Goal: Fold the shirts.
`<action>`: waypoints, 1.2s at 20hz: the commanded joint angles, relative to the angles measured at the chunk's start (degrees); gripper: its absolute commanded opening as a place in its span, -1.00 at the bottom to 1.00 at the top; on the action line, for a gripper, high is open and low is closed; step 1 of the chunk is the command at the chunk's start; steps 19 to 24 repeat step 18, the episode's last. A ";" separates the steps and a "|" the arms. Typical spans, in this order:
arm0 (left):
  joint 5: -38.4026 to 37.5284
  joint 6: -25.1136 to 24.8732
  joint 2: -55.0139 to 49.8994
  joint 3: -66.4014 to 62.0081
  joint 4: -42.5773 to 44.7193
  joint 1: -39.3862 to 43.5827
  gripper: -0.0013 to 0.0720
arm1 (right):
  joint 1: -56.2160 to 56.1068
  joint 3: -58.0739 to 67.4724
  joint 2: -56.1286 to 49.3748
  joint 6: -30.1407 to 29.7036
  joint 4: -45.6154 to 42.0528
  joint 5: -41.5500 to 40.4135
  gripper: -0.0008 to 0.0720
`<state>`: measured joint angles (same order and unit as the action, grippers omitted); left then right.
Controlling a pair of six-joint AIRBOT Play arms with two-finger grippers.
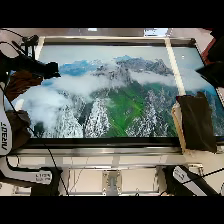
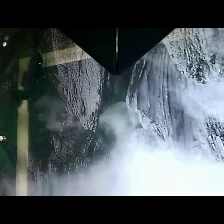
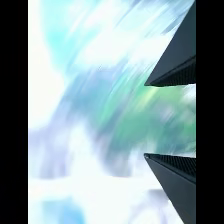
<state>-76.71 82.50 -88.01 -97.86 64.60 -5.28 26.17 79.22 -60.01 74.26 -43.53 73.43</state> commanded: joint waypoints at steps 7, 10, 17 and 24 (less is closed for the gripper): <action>-3.13 -0.02 -0.02 0.00 -6.36 2.91 -0.91 | -40.11 -12.76 -7.34 -6.16 -18.40 -34.99 0.33; -2.67 -0.02 -0.02 0.00 -6.27 2.89 -0.91 | -40.39 -13.16 -9.70 -4.92 -24.04 -34.16 0.05; -2.80 -0.02 -0.02 0.00 -6.29 2.89 -0.91 | -40.33 -13.16 -9.70 -4.68 -28.09 -32.24 0.03; -2.78 -0.02 -0.02 0.00 -6.29 2.89 -0.91 | -40.33 -13.16 -9.70 -4.68 -28.09 -32.24 0.03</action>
